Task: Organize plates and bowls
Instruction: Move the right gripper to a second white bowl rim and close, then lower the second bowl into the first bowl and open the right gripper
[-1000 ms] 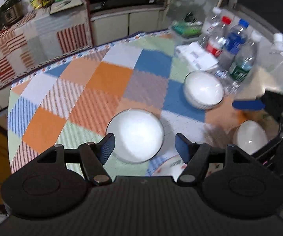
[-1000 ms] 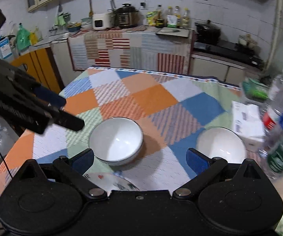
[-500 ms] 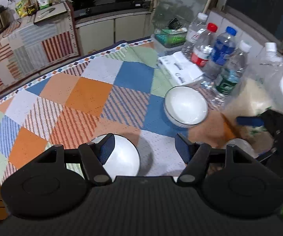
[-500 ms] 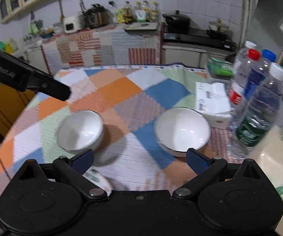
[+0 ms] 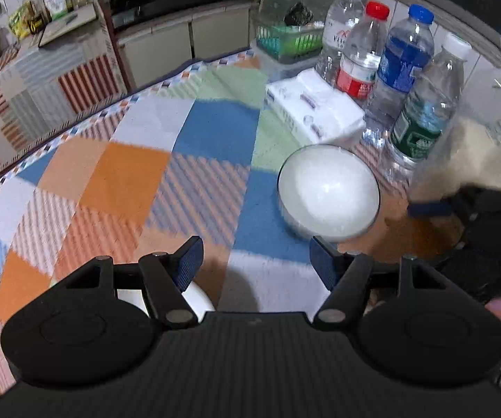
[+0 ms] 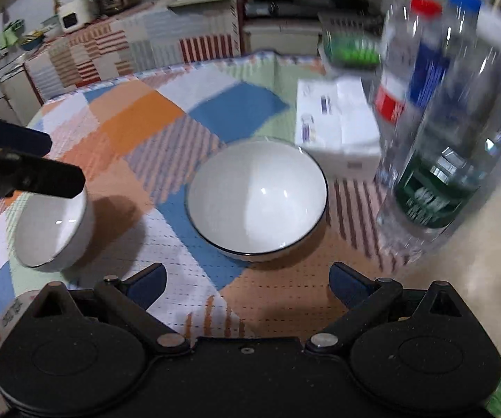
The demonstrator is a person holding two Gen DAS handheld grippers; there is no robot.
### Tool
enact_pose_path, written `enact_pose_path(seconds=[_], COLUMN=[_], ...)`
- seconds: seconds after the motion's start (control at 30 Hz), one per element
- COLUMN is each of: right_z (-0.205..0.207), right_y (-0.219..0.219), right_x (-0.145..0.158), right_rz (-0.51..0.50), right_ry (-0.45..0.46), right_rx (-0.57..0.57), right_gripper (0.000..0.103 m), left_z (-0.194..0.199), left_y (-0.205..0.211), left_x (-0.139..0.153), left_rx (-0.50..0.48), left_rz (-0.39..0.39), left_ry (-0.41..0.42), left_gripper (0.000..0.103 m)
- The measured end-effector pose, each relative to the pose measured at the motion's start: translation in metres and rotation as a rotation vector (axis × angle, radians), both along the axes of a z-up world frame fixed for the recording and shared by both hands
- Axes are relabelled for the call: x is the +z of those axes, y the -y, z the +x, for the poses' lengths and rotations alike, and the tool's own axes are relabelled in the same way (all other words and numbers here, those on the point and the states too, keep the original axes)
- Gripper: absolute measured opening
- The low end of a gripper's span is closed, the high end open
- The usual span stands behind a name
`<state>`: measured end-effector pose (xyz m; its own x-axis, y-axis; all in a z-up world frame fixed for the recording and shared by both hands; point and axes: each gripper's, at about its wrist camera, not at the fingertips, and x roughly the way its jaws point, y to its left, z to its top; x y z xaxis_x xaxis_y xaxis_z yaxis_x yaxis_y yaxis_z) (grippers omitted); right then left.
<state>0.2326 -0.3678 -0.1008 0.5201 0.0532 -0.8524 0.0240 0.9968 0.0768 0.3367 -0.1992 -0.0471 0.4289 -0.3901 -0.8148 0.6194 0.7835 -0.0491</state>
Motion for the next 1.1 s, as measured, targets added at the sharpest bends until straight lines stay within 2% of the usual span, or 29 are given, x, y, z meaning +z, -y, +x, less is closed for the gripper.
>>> enact_pose_path(seconds=[0.03, 0.2, 0.33, 0.47, 0.57, 0.7, 0.77, 0.83, 0.97, 1.1], right_z=[0.004, 0.02, 0.033, 0.043, 0.049, 0.056, 0.059, 0.061, 0.06, 0.055], right_y=[0.003, 0.008, 0.009, 0.016, 0.012, 0.004, 0.003, 0.002, 0.001, 0.001], right_x=[-0.006, -0.024, -0.034, -0.038, -0.04, -0.045, -0.047, -0.047, -0.048, -0.047], right_rz=[0.009, -0.015, -0.05, -0.004, -0.036, -0.057, -0.045, -0.034, -0.055, -0.052], right_ry=[-0.014, -0.039, -0.066, -0.091, -0.098, -0.089, -0.078, -0.069, -0.06, -0.049], right_rx=[-0.006, -0.002, 0.017, 0.03, 0.07, 0.103, 0.106, 0.104, 0.12, 0.12], right_gripper=[0.1, 0.1, 0.1, 0.099, 0.099, 0.099, 0.098, 0.099, 0.097, 0.097], left_z=[0.002, 0.015, 0.029, 0.033, 0.04, 0.048, 0.05, 0.049, 0.048, 0.045], left_y=[0.003, 0.018, 0.03, 0.039, 0.045, 0.054, 0.054, 0.055, 0.055, 0.055], left_x=[-0.005, -0.038, -0.058, -0.066, -0.072, -0.082, -0.082, -0.082, -0.085, -0.084], left_rx=[-0.002, 0.025, 0.042, 0.043, 0.046, 0.057, 0.078, 0.068, 0.061, 0.032], left_rz=[-0.018, -0.015, -0.017, -0.031, -0.059, -0.069, -0.077, -0.084, -0.074, -0.051], left_ry=[0.008, 0.016, -0.047, -0.08, -0.128, -0.185, -0.188, -0.18, -0.176, -0.163], left_gripper=[0.067, 0.067, 0.066, 0.066, 0.064, 0.045, 0.043, 0.024, 0.013, 0.013])
